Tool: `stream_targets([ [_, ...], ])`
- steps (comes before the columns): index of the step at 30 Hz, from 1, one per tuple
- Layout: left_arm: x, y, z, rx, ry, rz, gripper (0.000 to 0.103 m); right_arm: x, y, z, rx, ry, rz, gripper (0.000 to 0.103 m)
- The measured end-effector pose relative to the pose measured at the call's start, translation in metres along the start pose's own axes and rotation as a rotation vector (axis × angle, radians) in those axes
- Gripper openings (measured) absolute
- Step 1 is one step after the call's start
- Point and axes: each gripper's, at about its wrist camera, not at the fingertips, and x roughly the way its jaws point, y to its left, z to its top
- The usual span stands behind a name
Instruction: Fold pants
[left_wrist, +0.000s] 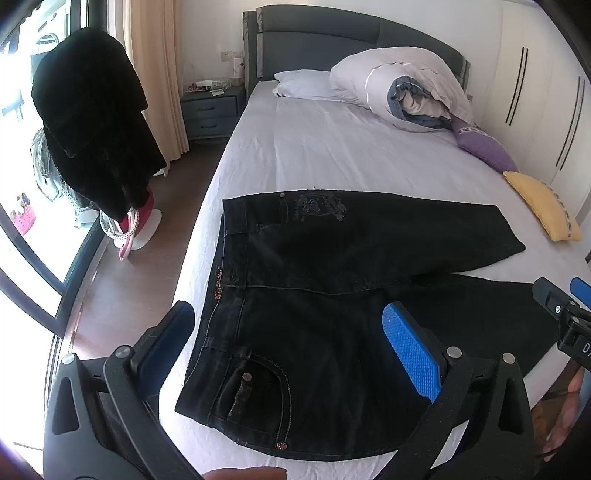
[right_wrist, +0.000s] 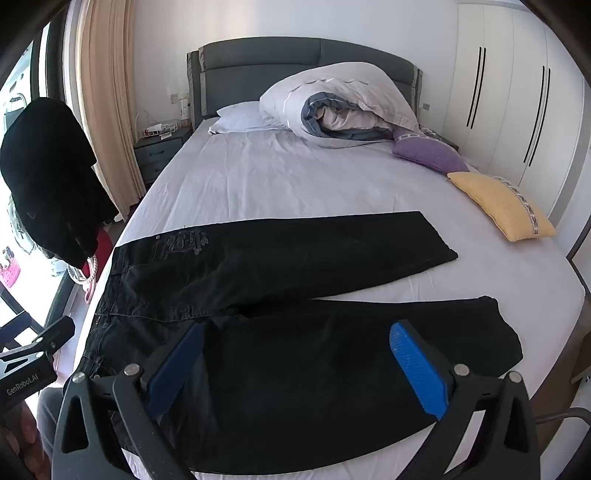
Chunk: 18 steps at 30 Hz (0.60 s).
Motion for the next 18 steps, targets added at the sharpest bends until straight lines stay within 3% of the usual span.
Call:
stream_targets([
  [18,0.0004,0.0003,-0.0002,-0.013,0.001,0.000,0.103,0.0009,0.0004,-0.0019,-0.003,0.001,-0.003,0.103],
])
